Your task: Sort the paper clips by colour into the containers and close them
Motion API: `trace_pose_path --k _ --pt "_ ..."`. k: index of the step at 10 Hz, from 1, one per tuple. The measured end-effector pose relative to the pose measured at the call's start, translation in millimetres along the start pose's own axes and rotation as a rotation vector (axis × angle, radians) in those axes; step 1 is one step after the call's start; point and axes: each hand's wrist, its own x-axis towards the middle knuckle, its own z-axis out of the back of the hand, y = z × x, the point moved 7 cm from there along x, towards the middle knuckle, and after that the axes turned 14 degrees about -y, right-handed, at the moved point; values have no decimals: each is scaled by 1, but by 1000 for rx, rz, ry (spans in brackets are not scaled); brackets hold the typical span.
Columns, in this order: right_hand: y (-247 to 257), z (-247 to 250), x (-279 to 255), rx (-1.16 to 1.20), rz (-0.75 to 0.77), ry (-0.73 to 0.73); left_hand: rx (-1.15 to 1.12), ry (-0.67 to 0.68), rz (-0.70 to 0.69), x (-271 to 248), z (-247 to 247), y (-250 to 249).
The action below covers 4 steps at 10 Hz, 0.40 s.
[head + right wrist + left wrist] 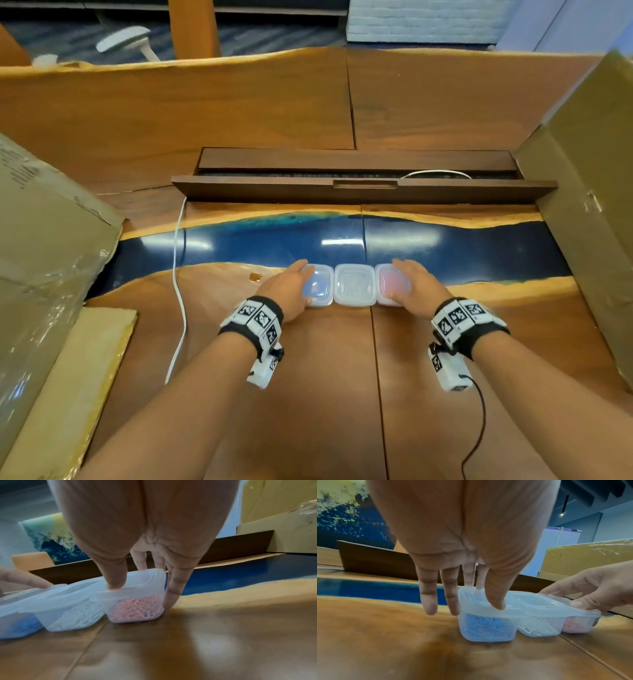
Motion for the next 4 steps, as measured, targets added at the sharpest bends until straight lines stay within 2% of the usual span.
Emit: trace_pose_path --k 2,3,4 --pt "16 -32 -38 17 57 77 -46 -15 70 -54 -3 22" --pt "22 -30 -44 52 61 76 -73 -28 116 -67 2 25" --pt "11 -22 -60 128 -4 -114 -99 -72 127 -81 6 20"
